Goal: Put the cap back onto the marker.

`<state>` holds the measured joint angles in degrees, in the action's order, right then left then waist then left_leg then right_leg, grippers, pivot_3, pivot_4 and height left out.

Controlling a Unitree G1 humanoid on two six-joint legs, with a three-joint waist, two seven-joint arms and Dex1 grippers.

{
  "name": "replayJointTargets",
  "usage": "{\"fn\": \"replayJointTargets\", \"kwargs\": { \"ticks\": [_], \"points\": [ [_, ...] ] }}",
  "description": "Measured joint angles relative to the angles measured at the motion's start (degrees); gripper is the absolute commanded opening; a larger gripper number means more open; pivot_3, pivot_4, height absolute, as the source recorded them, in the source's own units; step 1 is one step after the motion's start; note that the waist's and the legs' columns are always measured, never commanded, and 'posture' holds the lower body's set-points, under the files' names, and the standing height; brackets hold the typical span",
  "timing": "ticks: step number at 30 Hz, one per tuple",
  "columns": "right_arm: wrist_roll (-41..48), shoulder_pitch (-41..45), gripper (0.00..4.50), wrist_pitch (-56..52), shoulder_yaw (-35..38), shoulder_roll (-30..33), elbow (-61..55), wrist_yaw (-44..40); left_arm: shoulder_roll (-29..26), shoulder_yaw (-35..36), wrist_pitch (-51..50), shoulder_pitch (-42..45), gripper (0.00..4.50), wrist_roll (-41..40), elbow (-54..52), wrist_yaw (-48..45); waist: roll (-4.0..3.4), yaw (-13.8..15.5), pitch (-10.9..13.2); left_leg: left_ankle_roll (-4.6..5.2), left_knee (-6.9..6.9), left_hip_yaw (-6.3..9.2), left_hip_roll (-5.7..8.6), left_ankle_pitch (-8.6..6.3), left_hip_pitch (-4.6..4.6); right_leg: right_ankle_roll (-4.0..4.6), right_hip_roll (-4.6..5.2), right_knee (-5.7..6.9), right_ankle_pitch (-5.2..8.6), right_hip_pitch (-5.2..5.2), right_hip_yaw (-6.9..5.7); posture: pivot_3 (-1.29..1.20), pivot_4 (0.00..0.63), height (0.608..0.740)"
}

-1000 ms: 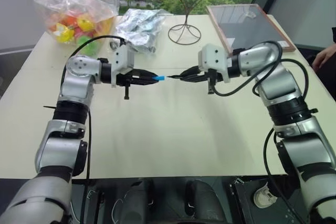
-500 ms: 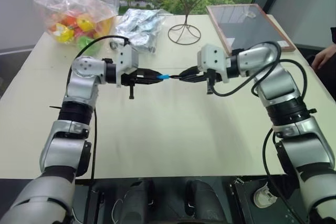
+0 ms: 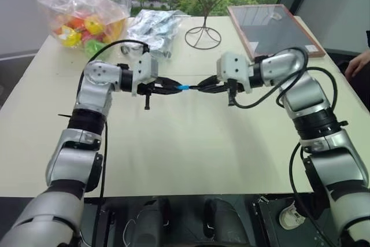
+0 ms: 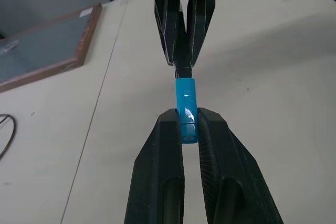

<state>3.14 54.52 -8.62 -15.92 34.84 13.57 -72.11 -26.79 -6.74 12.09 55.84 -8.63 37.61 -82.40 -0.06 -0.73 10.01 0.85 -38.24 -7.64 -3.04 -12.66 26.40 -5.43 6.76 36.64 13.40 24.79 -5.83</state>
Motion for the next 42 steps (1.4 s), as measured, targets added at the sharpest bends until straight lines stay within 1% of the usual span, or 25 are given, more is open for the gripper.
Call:
{"fn": "replayJointTargets", "kwargs": {
  "ticks": [12, 28, 31, 36, 42],
  "points": [
    [-1.9, 0.1, 0.00, 2.9, 0.0, -0.6, 0.3, -0.5, 1.1, -0.1, 0.3, 0.4, 0.02, 0.3, 0.6, -0.7, 0.00, 0.0, 0.0, 0.00, 0.00, 0.00, 0.00, 0.00, 0.00, 0.00, 0.00, 0.00, 0.00, 0.00, 0.00, 0.00, 0.150, 0.740],
    [-2.0, 0.8, 0.00, 2.3, 0.5, -0.7, 0.8, -1.5, 2.7, 1.1, 1.2, 0.7, 0.02, 0.7, 2.3, -1.2, 0.00, 0.0, 0.0, 0.00, -0.01, 0.00, 0.00, 0.00, 0.00, 0.00, 0.00, 0.00, 0.00, 0.00, 0.00, 0.00, 0.150, 0.740],
    [-2.1, 0.9, 0.00, 1.1, 0.5, -0.8, 1.6, -1.7, 3.5, 1.1, 3.6, 1.3, 0.02, 2.1, 4.2, -0.7, 0.00, 0.0, 0.0, 0.00, -0.01, 0.00, 0.00, 0.00, 0.00, 0.00, 0.00, 0.00, 0.00, 0.00, 0.00, 0.00, 0.150, 0.740],
    [-2.2, 1.1, 0.00, -0.2, 0.5, -1.0, 2.0, -2.4, 3.7, 0.7, 10.9, 2.3, 0.02, 5.7, 5.5, -0.3, 0.00, 0.0, 0.0, 0.00, -0.01, 0.00, 0.00, 0.00, 0.00, 0.00, 0.00, 0.00, 0.00, 0.00, 0.00, 0.00, 0.150, 0.740],
    [-2.3, 1.3, 0.00, -1.7, 0.4, -1.5, 2.3, -3.0, 3.7, 0.7, 13.5, 2.5, 0.02, 6.9, 6.3, -0.3, 0.00, 0.0, 0.0, 0.01, -0.01, 0.00, 0.00, 0.00, 0.00, 0.00, 0.00, 0.00, 0.00, 0.00, 0.00, 0.00, 0.150, 0.740]
  ]
}}
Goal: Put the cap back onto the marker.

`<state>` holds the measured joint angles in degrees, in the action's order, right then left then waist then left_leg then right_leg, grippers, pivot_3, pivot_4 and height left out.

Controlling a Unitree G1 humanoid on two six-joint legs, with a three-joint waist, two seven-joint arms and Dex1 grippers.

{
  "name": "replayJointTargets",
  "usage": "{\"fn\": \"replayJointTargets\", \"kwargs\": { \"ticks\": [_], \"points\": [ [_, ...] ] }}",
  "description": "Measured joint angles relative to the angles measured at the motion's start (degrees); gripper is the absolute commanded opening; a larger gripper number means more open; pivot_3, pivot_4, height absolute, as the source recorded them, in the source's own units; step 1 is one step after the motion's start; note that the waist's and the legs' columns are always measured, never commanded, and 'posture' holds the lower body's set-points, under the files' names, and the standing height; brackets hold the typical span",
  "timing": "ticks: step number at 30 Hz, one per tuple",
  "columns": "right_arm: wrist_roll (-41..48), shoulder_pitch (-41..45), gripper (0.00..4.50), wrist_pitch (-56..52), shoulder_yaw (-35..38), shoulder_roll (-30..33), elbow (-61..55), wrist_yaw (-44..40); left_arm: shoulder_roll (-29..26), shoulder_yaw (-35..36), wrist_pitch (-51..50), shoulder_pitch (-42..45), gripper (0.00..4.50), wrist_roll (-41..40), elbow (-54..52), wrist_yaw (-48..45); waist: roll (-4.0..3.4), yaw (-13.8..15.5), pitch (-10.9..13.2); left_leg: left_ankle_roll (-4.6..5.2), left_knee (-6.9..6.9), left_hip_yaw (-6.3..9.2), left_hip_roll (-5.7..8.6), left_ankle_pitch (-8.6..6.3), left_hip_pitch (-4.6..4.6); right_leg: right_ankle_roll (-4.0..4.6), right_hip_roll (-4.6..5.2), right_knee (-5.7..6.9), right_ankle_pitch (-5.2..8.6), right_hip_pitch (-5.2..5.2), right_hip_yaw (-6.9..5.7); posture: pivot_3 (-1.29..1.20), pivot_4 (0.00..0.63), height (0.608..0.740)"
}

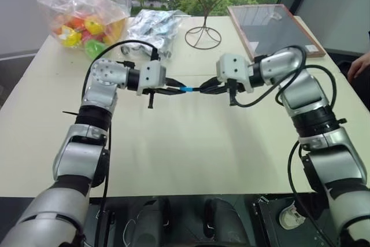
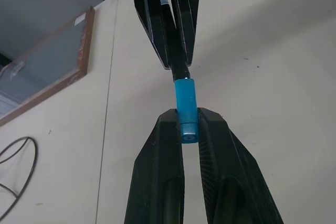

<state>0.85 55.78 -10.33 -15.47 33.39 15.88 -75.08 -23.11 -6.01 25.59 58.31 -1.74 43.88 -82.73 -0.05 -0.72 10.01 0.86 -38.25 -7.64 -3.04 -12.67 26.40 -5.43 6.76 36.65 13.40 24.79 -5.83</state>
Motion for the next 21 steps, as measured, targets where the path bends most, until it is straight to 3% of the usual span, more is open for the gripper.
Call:
{"fn": "replayJointTargets", "kwargs": {
  "ticks": [8, 21],
  "points": [
    [0.0, 0.2, 0.00, -1.8, 0.3, -0.6, 0.2, -0.2, 0.1, 0.2, -4.1, 0.0, 0.02, -1.3, 0.0, -0.8, 0.00, 0.0, 0.0, 0.00, 0.00, 0.01, 0.00, 0.00, 0.00, 0.00, 0.00, 0.01, 0.00, 0.00, 0.00, 0.00, 0.150, 0.740],
    [1.0, 0.3, 0.00, -3.2, 0.3, -1.4, 0.2, -1.6, -1.5, 0.1, -23.8, -1.2, 0.02, -2.7, -9.0, -4.2, 0.00, -0.1, 0.0, -0.01, 0.00, 0.01, 0.00, 0.00, 0.00, 0.00, 0.00, 0.03, 0.00, 0.00, 0.00, 0.00, 0.150, 0.740]
  ]
}}
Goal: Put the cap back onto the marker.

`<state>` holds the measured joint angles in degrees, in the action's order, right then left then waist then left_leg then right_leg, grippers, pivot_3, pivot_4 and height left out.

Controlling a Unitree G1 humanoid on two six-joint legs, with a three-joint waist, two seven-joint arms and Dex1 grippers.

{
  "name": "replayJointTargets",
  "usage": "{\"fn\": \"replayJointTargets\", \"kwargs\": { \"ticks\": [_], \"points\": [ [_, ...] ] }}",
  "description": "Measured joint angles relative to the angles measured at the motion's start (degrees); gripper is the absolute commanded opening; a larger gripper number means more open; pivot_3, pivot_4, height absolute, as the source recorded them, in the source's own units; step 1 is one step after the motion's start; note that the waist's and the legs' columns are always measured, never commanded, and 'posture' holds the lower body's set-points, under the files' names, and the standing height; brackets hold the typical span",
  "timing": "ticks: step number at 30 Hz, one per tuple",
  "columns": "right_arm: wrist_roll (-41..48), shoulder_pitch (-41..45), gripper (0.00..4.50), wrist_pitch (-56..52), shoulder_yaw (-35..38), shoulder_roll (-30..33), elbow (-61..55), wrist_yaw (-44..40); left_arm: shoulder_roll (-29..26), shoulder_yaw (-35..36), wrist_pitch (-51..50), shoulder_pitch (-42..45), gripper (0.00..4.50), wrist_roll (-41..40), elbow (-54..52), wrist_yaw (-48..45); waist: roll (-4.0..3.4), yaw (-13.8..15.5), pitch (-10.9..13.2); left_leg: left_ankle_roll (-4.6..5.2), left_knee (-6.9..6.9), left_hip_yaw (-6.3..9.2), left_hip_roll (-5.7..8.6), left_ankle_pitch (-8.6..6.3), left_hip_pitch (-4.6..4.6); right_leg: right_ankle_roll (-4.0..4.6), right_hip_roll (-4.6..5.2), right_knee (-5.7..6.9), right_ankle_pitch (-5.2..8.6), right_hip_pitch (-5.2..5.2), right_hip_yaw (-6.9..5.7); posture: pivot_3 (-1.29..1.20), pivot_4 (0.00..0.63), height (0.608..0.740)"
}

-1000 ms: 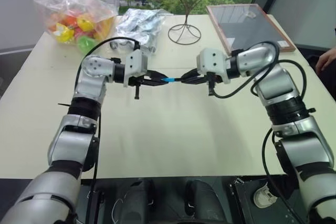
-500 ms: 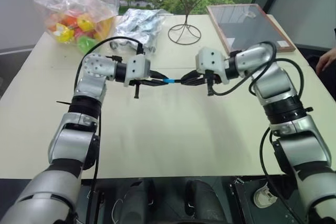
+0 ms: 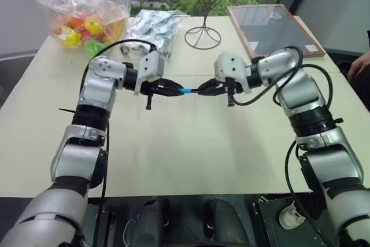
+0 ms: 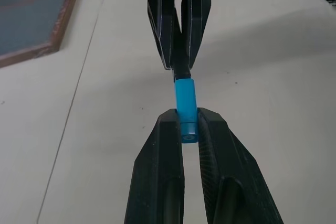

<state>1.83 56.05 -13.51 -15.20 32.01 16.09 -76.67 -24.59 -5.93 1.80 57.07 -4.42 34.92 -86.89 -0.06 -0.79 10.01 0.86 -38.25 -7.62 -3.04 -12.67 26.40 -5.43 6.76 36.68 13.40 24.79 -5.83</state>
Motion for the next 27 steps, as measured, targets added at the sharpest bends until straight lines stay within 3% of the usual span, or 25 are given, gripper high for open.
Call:
{"fn": "replayJointTargets", "kwargs": {
  "ticks": [16, 27],
  "points": [
    [0.9, 1.0, 0.00, -6.9, 0.0, -0.6, 0.0, -1.6, 0.0, -0.1, 9.3, 0.3, 0.02, 4.3, -0.7, -0.1, 0.00, 0.1, 0.0, 0.00, -0.01, 0.00, 0.00, 0.00, 0.00, 0.00, 0.00, 0.00, 0.00, 0.00, 0.00, 0.00, 0.150, 0.740],
    [0.7, 1.0, 0.00, -6.5, 0.7, -1.5, 1.0, -1.1, 0.6, 0.5, 3.2, 0.3, 0.02, 3.3, -1.3, 0.3, 0.00, 0.0, 0.0, 0.00, -0.01, 0.00, 0.00, 0.00, 0.02, 0.00, 0.00, 0.03, 0.00, 0.02, 0.01, 0.00, 0.150, 0.740]
  ]
}}
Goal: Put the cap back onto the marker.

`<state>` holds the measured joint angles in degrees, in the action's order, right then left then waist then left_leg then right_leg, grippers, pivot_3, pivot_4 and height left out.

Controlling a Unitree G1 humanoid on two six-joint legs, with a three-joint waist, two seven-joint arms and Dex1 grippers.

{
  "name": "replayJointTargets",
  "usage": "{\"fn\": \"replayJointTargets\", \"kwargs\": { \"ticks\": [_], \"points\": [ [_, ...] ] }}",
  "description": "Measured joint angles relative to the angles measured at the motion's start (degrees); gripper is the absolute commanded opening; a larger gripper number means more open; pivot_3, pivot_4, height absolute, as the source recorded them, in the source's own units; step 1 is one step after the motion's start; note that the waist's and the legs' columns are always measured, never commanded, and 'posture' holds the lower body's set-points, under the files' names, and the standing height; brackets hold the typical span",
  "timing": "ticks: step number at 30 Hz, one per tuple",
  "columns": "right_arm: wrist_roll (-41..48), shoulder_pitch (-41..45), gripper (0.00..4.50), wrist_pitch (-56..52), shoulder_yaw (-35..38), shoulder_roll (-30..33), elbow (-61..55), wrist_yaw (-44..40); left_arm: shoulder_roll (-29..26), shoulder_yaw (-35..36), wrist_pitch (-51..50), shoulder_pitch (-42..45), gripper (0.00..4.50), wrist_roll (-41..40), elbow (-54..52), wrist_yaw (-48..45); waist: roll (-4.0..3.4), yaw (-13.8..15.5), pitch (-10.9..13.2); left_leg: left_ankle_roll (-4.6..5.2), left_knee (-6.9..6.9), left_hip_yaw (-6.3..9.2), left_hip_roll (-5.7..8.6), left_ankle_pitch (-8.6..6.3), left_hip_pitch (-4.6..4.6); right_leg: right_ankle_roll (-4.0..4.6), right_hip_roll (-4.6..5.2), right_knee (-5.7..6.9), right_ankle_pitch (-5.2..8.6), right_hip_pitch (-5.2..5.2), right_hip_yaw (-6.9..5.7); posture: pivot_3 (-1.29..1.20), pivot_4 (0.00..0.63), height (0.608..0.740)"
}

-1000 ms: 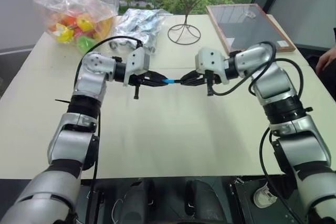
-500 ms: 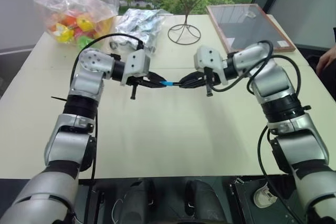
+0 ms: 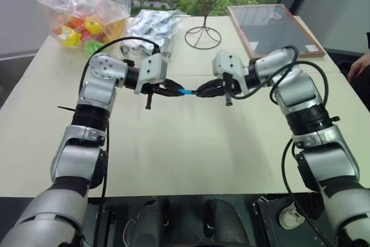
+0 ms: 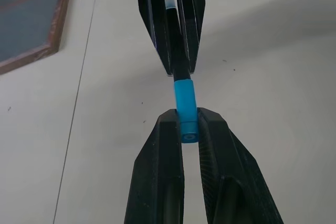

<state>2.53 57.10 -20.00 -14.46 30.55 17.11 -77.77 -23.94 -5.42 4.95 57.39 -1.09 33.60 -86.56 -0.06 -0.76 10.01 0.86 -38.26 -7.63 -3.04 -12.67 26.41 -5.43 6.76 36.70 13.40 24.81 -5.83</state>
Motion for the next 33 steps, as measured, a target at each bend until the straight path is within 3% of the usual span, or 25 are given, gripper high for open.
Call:
{"fn": "replayJointTargets", "kwargs": {
  "ticks": [15, 23, 33],
  "points": [
    [-0.3, 0.0, 0.00, 1.6, 0.3, -0.1, 0.2, 0.2, 0.0, 0.3, -0.3, 0.0, 0.02, -0.5, 0.0, 0.1, 0.00, 0.0, 0.0, 0.00, 0.00, 0.00, 0.00, 0.00, 0.00, 0.00, 0.00, 0.01, 0.00, 0.00, 0.00, 0.00, 0.150, 0.740],
    [-2.5, -0.6, 0.00, 4.7, -0.3, 1.1, 1.3, 1.0, 0.7, -2.6, 10.7, 1.6, 0.02, 3.6, 4.3, 3.9, 0.00, 0.0, 0.0, 0.00, 0.00, 0.00, 0.02, 0.00, 0.00, 0.00, 0.01, -0.01, 0.00, 0.00, 0.00, 0.00, 0.150, 0.740],
    [-2.6, -1.1, 0.00, 5.9, -0.4, 1.4, 2.3, 1.5, 1.0, -3.3, 13.1, 1.7, 0.02, 3.5, 6.4, 5.3, 0.00, 0.1, 0.0, 0.00, -0.01, -0.01, 0.02, 0.00, 0.01, 0.00, 0.01, 0.03, 0.00, 0.03, 0.02, 0.00, 0.150, 0.740]
  ]
}}
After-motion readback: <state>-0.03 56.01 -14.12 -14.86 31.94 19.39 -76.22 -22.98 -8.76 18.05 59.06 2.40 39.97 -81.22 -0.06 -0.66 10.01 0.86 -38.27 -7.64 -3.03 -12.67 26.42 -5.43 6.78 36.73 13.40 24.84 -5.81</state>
